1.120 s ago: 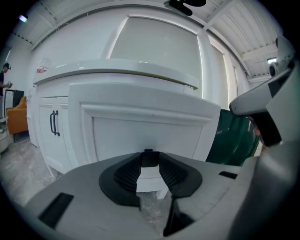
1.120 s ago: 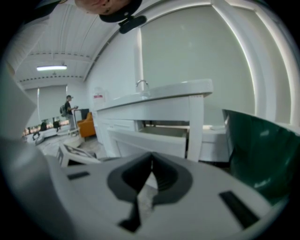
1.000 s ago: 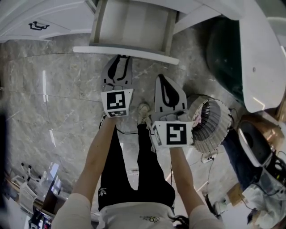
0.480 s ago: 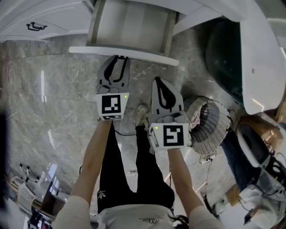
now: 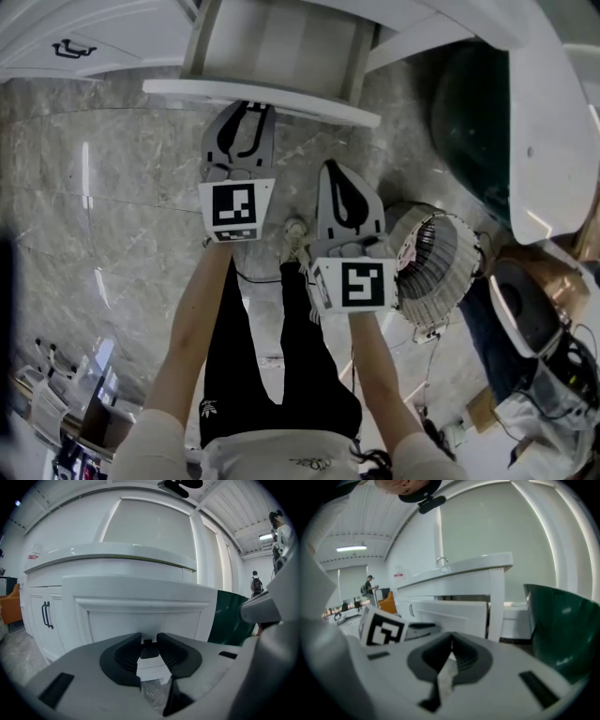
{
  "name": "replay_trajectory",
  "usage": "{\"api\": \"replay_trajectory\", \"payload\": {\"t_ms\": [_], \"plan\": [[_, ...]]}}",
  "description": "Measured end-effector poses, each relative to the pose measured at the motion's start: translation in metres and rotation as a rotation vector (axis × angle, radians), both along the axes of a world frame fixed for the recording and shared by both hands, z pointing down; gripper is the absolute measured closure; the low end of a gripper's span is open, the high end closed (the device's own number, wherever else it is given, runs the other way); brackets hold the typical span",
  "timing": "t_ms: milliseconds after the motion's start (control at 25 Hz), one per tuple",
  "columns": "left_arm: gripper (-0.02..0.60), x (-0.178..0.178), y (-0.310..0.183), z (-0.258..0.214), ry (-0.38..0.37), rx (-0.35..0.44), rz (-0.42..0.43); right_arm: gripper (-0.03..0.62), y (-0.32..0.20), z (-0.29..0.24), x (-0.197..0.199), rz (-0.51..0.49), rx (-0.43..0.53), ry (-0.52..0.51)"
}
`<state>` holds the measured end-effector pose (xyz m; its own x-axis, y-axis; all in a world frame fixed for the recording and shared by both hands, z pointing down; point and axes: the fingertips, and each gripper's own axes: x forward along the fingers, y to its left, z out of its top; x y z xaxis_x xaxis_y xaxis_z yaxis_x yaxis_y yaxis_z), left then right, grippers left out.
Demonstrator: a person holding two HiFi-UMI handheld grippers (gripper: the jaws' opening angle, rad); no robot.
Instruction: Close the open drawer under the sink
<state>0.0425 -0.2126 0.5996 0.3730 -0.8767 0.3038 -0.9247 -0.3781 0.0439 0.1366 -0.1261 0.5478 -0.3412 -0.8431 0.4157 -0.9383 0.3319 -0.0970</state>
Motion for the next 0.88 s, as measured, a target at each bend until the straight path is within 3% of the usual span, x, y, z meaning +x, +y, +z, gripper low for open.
{"api": "replay_trajectory", "payload": {"t_ms": [320,560,880], "plan": [[0.448,0.000,-0.025,0.003,-0.001,-0.005,0.000,0.565,0.001,0.000,-0.001,0.010,0.004,-0.002],[0.448,0.013,-0.042,0.003,-0.017,-0.009,0.002,0.565,-0.009,0.004,0.020,0.023,-0.016,-0.001],[0.448,0.012,-0.050,0.003,-0.017,0.007,0.016,0.565,-0.029,0.000,0.010,0.011,0.010,-0.006]]}}
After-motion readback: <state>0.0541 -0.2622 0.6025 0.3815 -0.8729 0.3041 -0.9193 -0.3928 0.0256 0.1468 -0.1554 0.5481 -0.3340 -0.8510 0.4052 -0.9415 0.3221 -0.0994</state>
